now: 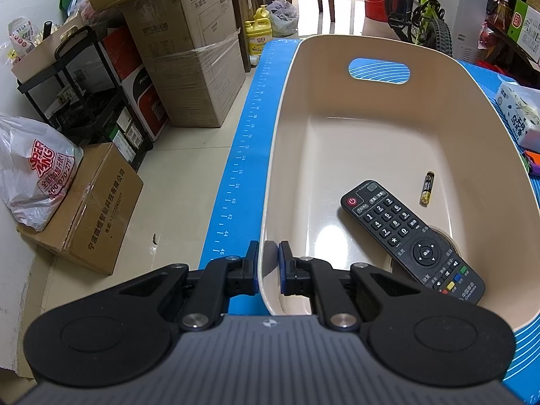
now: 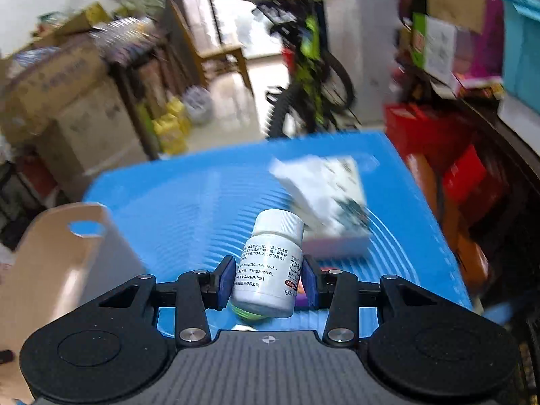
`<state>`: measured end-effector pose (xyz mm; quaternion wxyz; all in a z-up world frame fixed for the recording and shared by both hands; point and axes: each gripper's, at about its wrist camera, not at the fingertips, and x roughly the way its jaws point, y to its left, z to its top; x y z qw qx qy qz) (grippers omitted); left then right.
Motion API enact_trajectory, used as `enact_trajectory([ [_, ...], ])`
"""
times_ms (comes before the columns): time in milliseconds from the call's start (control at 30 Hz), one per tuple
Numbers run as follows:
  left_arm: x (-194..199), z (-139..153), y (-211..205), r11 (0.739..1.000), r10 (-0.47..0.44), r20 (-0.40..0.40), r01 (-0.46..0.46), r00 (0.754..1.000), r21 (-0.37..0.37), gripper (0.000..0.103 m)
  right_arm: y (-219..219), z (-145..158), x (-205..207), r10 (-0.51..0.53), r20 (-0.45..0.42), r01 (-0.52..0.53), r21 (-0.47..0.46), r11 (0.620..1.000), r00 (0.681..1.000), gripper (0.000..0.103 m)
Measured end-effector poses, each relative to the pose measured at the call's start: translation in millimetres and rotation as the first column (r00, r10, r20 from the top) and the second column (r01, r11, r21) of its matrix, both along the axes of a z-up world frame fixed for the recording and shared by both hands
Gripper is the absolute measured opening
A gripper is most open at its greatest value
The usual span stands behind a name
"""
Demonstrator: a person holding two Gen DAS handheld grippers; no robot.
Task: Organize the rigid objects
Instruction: 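Carry the pill bottle with the right tool into the basket and release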
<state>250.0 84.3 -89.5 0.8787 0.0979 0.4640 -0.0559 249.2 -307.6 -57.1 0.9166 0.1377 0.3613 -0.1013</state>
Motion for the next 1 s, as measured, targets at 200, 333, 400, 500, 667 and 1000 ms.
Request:
enact_trajectory([
  [200,0,0,0,1.000,-0.002,0.001,0.002,1.000,0.001,0.012,51,30,5,0.159,0.078,-0.158,-0.026,0.987,0.984,0.047],
  [333,0,0,0,1.000,-0.002,0.001,0.002,1.000,0.001,0.012,96,37,9,0.286,0.093,-0.284,-0.037,0.958,0.954,0.047],
  [400,0,0,0,1.000,-0.002,0.001,0.002,1.000,0.001,0.012,120,38,12,0.354,0.091,-0.352,-0.039,0.935,0.931,0.047],
  [500,0,0,0,1.000,-0.001,0.001,0.001,1.000,0.001,0.012,154,35,14,0.446,0.066,-0.444,-0.042,0.895,0.893,0.047],
  [667,0,0,1,1.000,-0.002,0.002,0.002,1.000,-0.001,0.012,197,18,18,0.525,-0.001,-0.525,-0.055,0.850,0.851,0.047],
  [1000,0,1,2,1.000,-0.004,0.003,0.004,1.000,0.000,0.012,236,-26,20,0.571,-0.198,-0.593,-0.074,0.802,0.797,0.047],
])
